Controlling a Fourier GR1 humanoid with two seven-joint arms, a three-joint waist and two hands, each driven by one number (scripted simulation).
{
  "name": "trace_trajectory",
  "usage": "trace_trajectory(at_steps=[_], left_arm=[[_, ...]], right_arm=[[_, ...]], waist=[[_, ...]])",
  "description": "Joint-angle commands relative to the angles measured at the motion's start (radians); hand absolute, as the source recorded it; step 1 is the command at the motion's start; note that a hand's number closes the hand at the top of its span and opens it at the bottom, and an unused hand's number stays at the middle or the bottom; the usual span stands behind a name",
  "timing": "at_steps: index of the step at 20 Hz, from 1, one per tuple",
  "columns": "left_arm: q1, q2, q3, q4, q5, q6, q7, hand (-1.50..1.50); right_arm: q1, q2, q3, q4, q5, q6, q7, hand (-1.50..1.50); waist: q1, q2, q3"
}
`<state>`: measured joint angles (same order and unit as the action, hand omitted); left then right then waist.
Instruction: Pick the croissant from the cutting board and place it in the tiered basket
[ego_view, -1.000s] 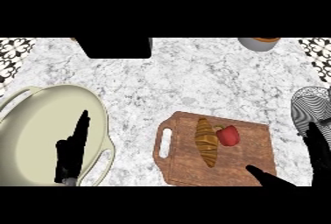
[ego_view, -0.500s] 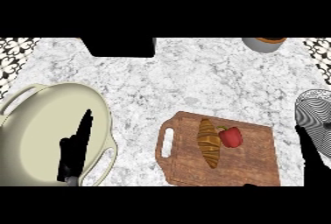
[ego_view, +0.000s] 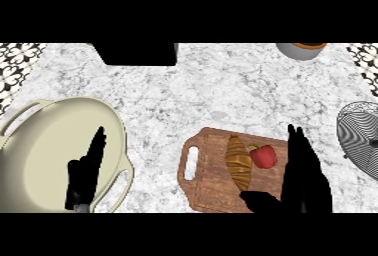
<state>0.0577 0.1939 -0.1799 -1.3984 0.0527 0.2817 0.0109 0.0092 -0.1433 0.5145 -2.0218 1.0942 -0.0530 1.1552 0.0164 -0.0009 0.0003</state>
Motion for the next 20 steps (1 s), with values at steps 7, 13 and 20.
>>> trace_trajectory(at_steps=[7, 13, 20], left_arm=[[0.004, 0.028, 0.025, 0.017, 0.014, -0.041, 0.009, 0.0], [0.017, -0.021, -0.008, -0.001, -0.019, -0.005, 0.017, 0.0], [-0.021, -0.002, 0.016, 0.003, -0.012, -0.019, 0.05, 0.0]], right_arm=[[-0.103, 0.141, 0.003, 0.186, 0.045, 0.214, 0.233, -1.5], [-0.168, 0.142, 0.022, 0.268, -0.008, 0.134, 0.241, -1.5], [-0.215, 0.143, 0.001, 0.398, -0.091, 0.21, 0.29, -1.5]], waist=[[-0.008, 0.002, -0.002], [-0.01, 0.001, 0.0], [-0.007, 0.004, -0.001]])
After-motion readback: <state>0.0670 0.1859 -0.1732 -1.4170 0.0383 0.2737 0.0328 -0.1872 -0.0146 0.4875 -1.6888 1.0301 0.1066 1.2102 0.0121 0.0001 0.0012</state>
